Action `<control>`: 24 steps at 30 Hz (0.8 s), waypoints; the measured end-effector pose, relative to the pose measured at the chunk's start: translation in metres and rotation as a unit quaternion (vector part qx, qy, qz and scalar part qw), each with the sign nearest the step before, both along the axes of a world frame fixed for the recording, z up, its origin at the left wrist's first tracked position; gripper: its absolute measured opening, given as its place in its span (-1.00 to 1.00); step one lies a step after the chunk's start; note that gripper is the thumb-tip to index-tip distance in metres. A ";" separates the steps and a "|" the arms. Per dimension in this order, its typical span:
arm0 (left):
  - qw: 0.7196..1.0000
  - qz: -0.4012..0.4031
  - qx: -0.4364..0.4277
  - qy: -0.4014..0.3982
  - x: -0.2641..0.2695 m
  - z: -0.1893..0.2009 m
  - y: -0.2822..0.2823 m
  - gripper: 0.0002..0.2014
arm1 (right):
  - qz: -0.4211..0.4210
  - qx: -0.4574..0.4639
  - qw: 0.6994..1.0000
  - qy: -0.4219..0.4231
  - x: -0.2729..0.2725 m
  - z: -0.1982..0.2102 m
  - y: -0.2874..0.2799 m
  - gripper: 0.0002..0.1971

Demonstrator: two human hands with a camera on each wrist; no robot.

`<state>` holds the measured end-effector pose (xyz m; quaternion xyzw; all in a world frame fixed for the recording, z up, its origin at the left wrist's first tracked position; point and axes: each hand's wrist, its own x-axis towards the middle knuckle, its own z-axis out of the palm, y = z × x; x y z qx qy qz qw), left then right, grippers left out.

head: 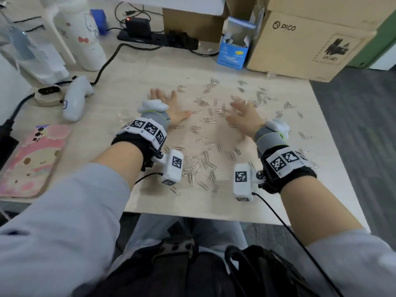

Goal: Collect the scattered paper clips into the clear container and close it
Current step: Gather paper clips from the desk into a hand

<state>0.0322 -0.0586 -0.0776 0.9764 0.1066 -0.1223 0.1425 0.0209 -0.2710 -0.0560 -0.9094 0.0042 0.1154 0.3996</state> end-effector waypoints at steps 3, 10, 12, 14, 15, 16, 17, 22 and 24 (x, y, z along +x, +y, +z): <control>1.000 0.012 0.009 0.014 0.002 -0.003 -0.003 -0.13 | 0.033 -0.080 0.996 0.010 -0.005 -0.006 -0.004 -0.51; 0.995 -0.055 -0.054 0.058 -0.012 0.004 -0.009 -0.22 | 0.083 -0.152 0.985 -0.013 -0.004 -0.008 0.003 -0.42; 0.993 -0.067 -0.088 0.050 -0.016 0.005 -0.013 -0.20 | 0.095 -0.164 0.982 0.004 -0.003 -0.007 0.006 -0.38; 0.992 -0.043 -0.114 0.011 -0.015 0.005 -0.013 -0.18 | 0.094 -0.163 0.982 0.016 -0.002 -0.005 0.009 -0.36; 0.993 -0.023 -0.111 -0.014 -0.013 0.005 -0.013 -0.18 | 0.091 -0.162 0.982 0.020 -0.002 -0.004 0.009 -0.35; 0.995 -0.002 -0.097 -0.033 -0.011 0.005 -0.011 -0.18 | 0.092 -0.162 0.982 0.022 -0.002 -0.004 0.010 -0.34; 0.996 0.018 -0.081 -0.041 -0.010 0.006 -0.009 -0.17 | 0.096 -0.162 0.982 0.023 -0.001 -0.005 0.011 -0.34; 0.997 0.038 -0.063 0.037 -0.002 0.004 -0.009 -0.15 | 0.095 -0.160 0.982 0.004 0.010 -0.013 0.010 -0.44; 0.992 0.000 -0.096 0.078 0.000 0.009 -0.018 -0.15 | 0.090 -0.154 0.984 0.008 0.015 -0.013 0.011 -0.45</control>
